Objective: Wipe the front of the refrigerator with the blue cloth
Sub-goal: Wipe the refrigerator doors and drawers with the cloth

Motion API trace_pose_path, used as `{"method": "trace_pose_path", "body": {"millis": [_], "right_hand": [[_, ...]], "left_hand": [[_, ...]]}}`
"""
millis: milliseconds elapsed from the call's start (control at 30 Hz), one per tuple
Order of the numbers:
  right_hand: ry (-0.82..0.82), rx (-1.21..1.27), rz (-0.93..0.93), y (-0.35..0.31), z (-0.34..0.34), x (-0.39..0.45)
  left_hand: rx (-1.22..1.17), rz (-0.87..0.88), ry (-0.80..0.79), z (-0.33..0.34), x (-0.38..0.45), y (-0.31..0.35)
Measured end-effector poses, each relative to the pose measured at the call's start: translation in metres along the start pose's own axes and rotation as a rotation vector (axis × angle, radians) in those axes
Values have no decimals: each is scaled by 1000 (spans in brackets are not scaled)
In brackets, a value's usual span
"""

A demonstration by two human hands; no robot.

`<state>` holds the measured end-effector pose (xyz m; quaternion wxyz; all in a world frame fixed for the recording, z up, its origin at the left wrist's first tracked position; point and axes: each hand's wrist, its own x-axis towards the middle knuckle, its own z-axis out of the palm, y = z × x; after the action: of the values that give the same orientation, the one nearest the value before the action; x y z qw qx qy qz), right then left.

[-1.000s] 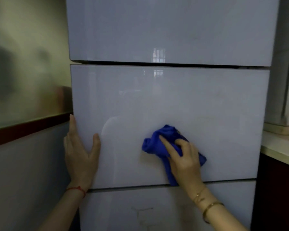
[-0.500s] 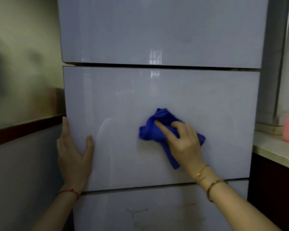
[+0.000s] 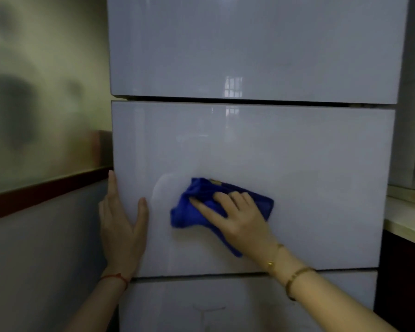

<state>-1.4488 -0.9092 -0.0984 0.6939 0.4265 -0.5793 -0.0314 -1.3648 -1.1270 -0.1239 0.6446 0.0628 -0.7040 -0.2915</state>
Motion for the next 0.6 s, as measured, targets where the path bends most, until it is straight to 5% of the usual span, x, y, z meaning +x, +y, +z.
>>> {"method": "trace_pose_path", "body": {"millis": [67,200,267,367,500,600], "right_hand": [[-11,-42,36,30,-11,-14],[156,-40,651,91,-16,33],[205,-55,773,89,-8,74],[179,-48,559,38,10,87],[-3,34,136,-51,12,1],[-97,43,-9,-43,-4,-55]], "left_hand": [[-13,-1,2,-1,-1,0],[-26,1,30,3,-1,1],[-31,4,32,3,-1,0],[-31,-4,31,2,-1,-3],[-23,30,31,2,0,-4],[-35,21,29,3,1,-3]]}}
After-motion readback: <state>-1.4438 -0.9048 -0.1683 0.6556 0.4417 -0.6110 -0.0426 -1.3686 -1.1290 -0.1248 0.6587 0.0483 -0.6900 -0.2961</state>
